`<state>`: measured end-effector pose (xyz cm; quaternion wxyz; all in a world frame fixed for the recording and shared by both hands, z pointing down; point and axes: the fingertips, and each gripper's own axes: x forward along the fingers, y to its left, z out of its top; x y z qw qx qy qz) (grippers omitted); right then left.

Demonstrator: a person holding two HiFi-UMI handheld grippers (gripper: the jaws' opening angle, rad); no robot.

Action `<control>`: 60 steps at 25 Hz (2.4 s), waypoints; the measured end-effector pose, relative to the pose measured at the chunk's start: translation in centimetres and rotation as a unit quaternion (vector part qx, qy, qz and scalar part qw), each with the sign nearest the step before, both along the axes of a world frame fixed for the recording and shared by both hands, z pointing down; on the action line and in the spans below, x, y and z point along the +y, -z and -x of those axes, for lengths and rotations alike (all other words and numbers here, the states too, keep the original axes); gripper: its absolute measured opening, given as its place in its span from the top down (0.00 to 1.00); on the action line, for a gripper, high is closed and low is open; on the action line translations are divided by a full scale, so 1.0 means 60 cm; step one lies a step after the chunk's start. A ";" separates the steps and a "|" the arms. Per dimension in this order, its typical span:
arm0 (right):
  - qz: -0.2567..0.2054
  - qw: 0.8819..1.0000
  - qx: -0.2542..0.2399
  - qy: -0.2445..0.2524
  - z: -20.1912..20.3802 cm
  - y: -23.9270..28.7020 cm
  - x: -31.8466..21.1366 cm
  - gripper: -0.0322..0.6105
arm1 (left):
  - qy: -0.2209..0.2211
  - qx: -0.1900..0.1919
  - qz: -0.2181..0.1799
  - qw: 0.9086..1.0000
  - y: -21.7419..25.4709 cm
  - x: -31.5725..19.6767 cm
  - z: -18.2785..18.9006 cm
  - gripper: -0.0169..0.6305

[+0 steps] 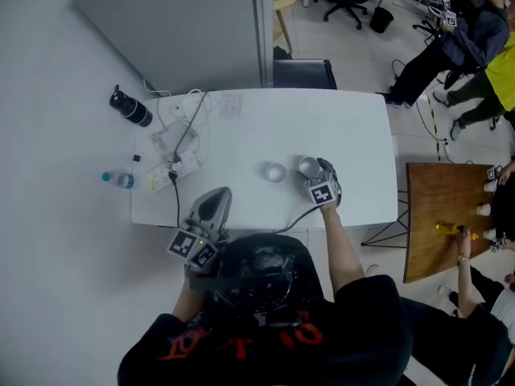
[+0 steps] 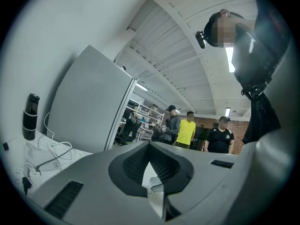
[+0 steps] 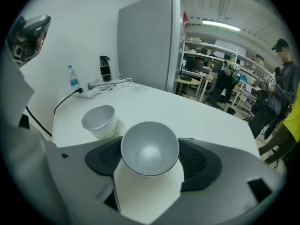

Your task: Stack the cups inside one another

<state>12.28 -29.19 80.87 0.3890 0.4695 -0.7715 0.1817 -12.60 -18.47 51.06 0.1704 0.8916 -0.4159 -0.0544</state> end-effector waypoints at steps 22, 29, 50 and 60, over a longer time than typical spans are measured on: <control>-0.087 0.982 -0.147 0.075 0.192 0.137 0.033 0.25 | 0.050 0.021 0.008 0.998 -0.004 0.039 0.064 0.97; -0.123 0.968 -0.213 0.042 0.161 0.234 0.071 0.35 | 0.031 0.017 0.019 0.999 -0.007 0.038 0.047 0.97; -0.292 0.917 -0.227 -0.149 -0.070 0.495 0.185 0.94 | -0.149 0.018 -0.001 0.989 0.001 -0.034 -0.146 0.97; -0.295 0.917 -0.221 -0.153 -0.058 0.489 0.183 0.94 | -0.153 0.033 0.000 0.988 -0.010 -0.051 -0.124 0.97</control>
